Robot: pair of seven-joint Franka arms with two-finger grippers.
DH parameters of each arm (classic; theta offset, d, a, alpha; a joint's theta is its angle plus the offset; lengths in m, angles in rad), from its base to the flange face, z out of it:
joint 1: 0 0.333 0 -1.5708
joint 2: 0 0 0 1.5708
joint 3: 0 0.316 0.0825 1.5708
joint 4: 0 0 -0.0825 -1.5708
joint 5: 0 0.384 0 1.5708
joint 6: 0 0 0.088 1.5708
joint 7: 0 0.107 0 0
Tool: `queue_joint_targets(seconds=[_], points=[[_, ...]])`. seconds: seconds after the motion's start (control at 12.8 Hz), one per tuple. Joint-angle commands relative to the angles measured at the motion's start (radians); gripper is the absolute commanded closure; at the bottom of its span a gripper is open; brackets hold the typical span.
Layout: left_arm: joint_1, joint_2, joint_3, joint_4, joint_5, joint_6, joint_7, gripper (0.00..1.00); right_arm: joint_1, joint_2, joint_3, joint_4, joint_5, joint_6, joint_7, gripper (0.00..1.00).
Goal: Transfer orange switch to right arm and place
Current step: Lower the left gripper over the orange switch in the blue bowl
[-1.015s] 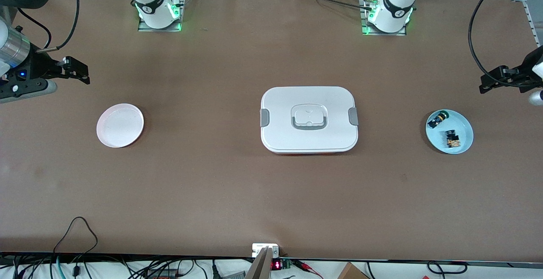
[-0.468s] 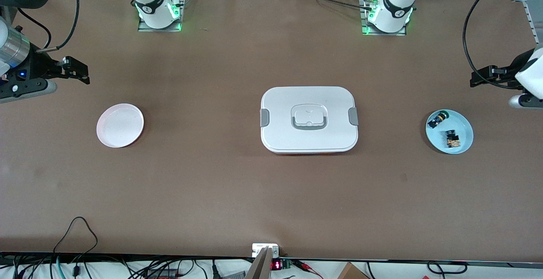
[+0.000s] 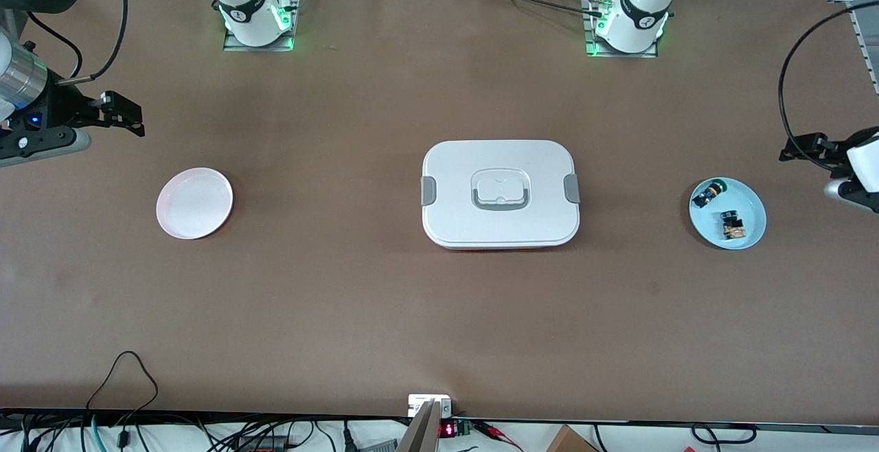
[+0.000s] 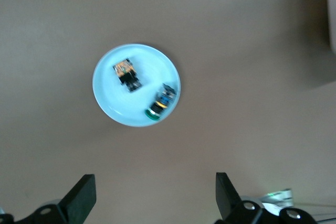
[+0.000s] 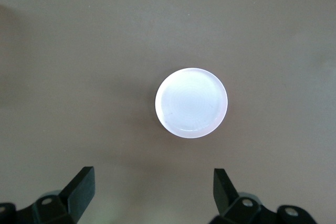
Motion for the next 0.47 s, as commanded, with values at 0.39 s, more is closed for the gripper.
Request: queue_joint_targets(seconds=[0.39], points=[[0.076, 0.044, -0.011, -0.286, -0.004, 0.452, 0.575, 0.00, 0.000, 0.005, 0.001, 0.019, -0.009, -0.013, 0.012, 0.00]])
